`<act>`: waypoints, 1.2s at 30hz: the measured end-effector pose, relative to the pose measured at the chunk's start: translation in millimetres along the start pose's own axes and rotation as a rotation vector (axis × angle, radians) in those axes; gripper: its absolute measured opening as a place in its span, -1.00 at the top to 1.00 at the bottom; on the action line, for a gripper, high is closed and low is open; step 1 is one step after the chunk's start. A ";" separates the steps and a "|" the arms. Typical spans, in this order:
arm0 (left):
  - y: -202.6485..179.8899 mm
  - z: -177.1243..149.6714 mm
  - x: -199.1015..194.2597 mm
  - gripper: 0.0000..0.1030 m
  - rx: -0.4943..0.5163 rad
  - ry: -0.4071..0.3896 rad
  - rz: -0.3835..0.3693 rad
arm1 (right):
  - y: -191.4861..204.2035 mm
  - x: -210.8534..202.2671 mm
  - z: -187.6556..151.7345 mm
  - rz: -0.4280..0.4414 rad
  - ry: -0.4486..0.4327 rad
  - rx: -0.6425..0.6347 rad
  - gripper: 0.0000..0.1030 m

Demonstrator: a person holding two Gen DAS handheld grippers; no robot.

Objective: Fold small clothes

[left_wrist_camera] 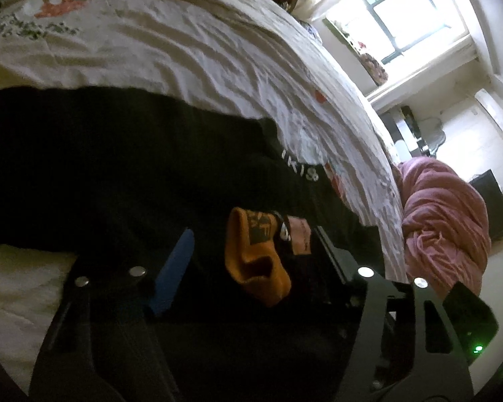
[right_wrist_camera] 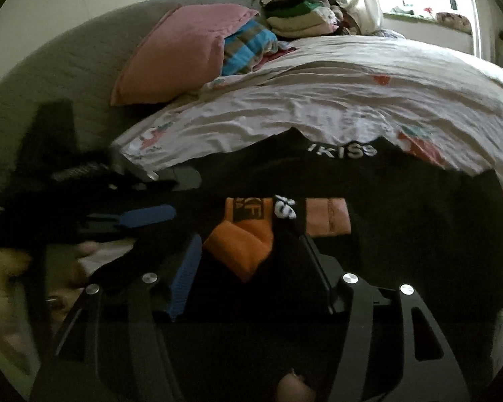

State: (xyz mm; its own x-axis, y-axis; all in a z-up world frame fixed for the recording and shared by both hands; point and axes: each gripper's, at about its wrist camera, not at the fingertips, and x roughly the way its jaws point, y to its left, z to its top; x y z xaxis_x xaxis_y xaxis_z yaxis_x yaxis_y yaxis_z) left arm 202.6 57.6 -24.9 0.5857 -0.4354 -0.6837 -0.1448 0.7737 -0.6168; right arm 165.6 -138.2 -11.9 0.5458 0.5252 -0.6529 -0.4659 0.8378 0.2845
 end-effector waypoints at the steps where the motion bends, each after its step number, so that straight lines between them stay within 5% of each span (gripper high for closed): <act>1: 0.2 -1.3 4.7 -0.08 0.000 0.014 0.004 | -3.1 -6.8 -1.8 -0.005 -0.010 0.012 -0.15; 3: -0.7 -6.2 16.2 0.05 -0.001 0.051 -0.001 | -10.3 -21.2 -5.1 -0.013 -0.032 0.043 -0.15; 10: -13.1 -18.6 44.8 0.06 0.013 0.111 0.023 | -36.9 -58.3 -9.6 -0.076 -0.111 0.131 -0.17; 11: -16.4 -19.5 47.4 0.28 0.026 0.108 0.038 | -41.0 -62.7 -10.7 -0.084 -0.118 0.146 -0.17; 12: -20.1 -19.8 48.6 0.75 0.044 0.105 0.045 | -44.6 -65.1 -11.6 -0.093 -0.123 0.154 -0.17; 13: -23.8 -19.8 49.2 0.78 0.064 0.106 0.043 | -48.7 -68.3 -12.6 -0.105 -0.128 0.163 -0.17; 25: -67.0 0.5 -30.5 0.84 0.238 -0.136 0.019 | -81.6 -77.2 -16.2 -0.234 -0.141 0.221 -0.17; 30: -48.2 -2.7 -29.6 0.84 0.227 -0.115 0.076 | -83.4 -67.9 -16.8 -0.354 -0.117 0.179 -0.17; 36: -16.0 -7.4 -20.6 0.78 0.175 -0.075 0.129 | -90.3 -48.2 -16.3 -0.392 -0.055 0.161 -0.17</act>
State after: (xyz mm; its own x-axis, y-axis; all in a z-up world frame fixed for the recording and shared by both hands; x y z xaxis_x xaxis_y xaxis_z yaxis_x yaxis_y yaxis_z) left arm 187.0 50.8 -3.8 0.6300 -0.2968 -0.7176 -0.0861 0.8917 -0.4443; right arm 170.1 -241.6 -17.6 0.6980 0.1661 -0.6966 -0.1040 0.9859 0.1308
